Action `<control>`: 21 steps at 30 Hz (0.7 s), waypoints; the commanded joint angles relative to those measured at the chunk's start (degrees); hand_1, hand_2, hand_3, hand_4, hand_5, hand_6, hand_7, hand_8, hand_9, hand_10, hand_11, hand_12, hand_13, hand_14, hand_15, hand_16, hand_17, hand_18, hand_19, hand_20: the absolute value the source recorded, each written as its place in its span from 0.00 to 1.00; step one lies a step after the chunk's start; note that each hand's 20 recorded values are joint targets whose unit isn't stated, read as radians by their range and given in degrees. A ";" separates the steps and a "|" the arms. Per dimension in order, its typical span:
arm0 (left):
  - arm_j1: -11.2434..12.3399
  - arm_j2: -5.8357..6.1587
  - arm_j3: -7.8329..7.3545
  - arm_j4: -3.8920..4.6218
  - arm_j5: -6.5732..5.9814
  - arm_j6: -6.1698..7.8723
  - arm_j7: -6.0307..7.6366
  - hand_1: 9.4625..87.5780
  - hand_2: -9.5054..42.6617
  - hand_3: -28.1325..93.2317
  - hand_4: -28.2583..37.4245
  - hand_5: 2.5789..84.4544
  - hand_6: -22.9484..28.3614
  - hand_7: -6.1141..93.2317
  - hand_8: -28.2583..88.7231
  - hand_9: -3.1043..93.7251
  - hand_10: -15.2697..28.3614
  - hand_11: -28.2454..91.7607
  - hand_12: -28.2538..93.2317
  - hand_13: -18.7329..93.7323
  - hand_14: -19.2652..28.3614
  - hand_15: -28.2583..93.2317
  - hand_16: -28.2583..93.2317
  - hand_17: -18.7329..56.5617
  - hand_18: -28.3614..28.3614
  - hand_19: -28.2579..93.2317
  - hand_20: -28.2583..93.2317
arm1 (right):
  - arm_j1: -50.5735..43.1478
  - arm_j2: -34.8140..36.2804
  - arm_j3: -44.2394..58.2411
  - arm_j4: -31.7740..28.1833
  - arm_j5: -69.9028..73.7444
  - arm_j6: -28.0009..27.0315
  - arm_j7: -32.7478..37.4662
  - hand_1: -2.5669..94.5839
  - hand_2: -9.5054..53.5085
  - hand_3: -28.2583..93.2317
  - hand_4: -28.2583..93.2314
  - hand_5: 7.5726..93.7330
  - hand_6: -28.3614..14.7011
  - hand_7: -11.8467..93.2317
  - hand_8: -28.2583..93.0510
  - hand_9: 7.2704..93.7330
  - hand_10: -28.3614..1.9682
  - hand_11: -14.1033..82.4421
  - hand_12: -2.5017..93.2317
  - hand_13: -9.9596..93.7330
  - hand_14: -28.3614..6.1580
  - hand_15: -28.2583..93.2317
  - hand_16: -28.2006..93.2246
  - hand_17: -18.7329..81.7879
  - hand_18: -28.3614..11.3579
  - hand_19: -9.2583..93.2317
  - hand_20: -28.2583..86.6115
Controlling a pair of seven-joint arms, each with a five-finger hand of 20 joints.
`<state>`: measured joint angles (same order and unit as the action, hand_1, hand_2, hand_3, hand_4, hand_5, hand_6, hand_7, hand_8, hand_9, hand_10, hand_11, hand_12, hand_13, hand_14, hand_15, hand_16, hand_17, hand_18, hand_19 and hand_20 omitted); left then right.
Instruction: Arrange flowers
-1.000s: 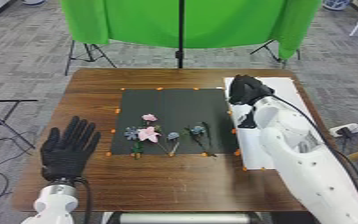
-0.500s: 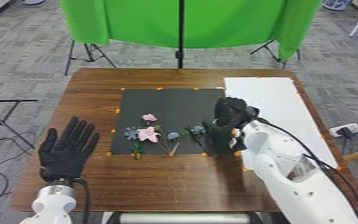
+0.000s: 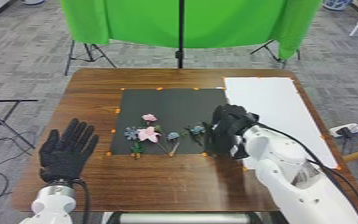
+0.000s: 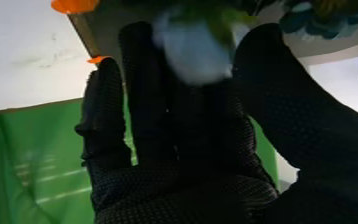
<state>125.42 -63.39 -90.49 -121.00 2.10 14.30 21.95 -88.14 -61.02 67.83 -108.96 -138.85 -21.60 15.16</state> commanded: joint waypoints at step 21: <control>0.46 0.06 -2.74 0.83 5.29 -2.02 -0.71 0.20 0.55 0.85 0.00 0.53 0.64 0.17 0.16 0.43 0.70 0.41 0.30 0.42 0.73 0.51 0.16 0.14 0.74 0.53 0.33 | -14.86 -1.89 23.76 -7.68 42.17 18.02 -4.10 0.18 0.00 0.86 0.00 0.32 0.50 0.19 0.16 0.39 0.24 0.26 0.19 0.44 0.30 0.52 0.34 0.35 0.11 0.75 0.53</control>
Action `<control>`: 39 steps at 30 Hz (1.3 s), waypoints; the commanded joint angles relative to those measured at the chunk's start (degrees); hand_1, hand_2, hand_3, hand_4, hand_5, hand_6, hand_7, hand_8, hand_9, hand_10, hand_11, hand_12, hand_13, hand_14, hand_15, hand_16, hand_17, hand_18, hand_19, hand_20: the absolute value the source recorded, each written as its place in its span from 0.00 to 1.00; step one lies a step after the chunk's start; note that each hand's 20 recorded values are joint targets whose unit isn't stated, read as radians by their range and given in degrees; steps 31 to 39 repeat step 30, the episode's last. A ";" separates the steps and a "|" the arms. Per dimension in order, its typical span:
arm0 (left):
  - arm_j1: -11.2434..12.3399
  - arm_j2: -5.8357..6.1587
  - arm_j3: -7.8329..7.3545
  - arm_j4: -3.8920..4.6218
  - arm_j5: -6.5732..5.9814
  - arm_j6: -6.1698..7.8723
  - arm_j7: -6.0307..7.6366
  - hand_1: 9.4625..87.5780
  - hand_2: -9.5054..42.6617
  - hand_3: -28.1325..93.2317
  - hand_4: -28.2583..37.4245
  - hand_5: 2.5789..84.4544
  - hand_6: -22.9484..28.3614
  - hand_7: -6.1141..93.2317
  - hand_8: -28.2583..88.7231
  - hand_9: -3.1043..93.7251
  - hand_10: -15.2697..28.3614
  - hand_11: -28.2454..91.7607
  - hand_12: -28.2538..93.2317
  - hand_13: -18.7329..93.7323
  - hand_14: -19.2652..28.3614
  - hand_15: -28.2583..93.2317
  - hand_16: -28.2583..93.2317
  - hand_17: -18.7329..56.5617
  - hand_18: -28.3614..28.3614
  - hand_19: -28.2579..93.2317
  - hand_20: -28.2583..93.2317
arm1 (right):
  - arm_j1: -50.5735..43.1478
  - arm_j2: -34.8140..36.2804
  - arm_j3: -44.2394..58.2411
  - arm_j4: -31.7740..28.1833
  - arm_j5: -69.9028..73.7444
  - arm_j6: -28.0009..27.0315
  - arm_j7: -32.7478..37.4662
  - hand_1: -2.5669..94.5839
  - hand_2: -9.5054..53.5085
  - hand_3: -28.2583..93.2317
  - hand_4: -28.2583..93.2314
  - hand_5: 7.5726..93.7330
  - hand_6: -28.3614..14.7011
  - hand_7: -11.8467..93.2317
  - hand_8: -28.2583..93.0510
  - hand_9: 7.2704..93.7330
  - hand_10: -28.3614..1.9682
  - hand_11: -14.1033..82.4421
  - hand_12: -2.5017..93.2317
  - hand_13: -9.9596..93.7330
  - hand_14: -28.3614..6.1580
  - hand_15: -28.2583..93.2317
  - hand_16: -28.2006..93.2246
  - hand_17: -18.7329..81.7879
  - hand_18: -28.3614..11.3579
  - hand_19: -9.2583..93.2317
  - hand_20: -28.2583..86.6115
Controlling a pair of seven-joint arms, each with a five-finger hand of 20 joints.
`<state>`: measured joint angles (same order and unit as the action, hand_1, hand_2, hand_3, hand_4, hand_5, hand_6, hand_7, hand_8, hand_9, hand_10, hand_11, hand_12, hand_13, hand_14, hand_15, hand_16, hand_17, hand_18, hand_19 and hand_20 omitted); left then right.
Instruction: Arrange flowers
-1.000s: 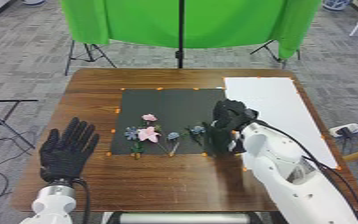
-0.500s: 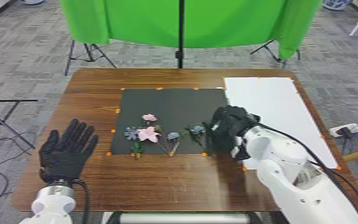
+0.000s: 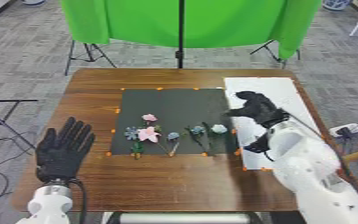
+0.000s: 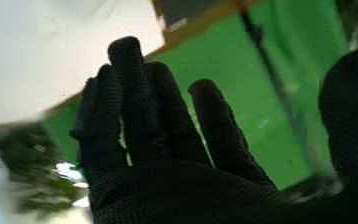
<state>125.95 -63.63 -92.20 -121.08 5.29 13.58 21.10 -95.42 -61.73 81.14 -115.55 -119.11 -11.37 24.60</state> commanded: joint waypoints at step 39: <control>-3.78 0.89 -7.64 3.57 8.41 -6.66 1.60 0.19 0.52 0.84 0.00 0.49 0.63 0.12 0.17 0.41 0.70 0.36 0.28 0.40 0.69 0.42 0.18 0.14 0.74 0.51 0.31 | -21.56 -10.53 21.13 -9.07 57.54 10.68 -25.32 0.09 0.28 0.92 0.00 0.39 0.64 0.21 0.14 0.36 0.56 0.18 0.12 0.35 0.39 0.27 0.40 0.28 0.28 0.39 0.41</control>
